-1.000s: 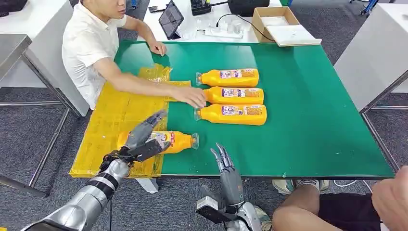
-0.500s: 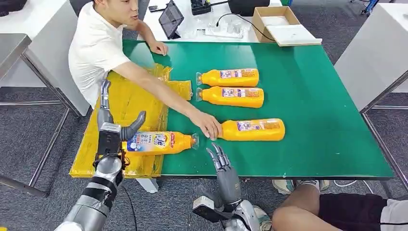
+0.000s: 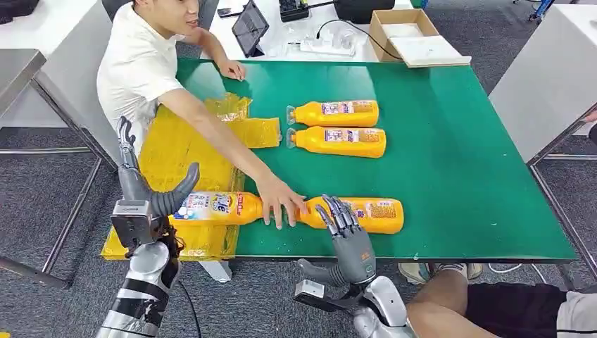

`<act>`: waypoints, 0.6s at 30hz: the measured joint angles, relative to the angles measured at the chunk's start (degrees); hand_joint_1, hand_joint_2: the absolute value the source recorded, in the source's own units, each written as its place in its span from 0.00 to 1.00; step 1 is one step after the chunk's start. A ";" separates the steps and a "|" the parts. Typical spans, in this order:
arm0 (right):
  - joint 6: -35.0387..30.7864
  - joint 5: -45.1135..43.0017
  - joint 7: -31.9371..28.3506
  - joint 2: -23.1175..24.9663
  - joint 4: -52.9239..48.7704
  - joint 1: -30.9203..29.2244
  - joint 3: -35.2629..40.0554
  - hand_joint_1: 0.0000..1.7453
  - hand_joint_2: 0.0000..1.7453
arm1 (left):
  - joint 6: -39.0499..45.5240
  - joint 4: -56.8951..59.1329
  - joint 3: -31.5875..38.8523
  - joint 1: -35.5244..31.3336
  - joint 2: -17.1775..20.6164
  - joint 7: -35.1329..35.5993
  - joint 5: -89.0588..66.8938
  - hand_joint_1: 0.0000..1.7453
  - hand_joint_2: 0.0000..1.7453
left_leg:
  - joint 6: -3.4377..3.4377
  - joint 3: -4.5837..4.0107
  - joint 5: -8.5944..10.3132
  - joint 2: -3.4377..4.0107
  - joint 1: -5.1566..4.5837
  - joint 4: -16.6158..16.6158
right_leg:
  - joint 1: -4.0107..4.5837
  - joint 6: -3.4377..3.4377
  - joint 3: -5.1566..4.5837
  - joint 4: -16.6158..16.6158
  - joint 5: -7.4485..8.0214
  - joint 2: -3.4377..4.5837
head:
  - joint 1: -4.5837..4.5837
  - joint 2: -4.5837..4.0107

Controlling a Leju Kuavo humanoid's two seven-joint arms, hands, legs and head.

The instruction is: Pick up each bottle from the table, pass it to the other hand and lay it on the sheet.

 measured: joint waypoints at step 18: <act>1.88 7.63 10.99 -6.86 3.37 -6.18 -4.00 0.00 1.00 | -2.01 -7.54 -1.90 4.70 -1.14 0.94 -0.22 0.00 1.00 | 0.03 -0.05 -0.01 0.00 -0.09 0.02 | -0.08 0.03 -0.01 -0.03 0.02 0.00 | 0.00 0.00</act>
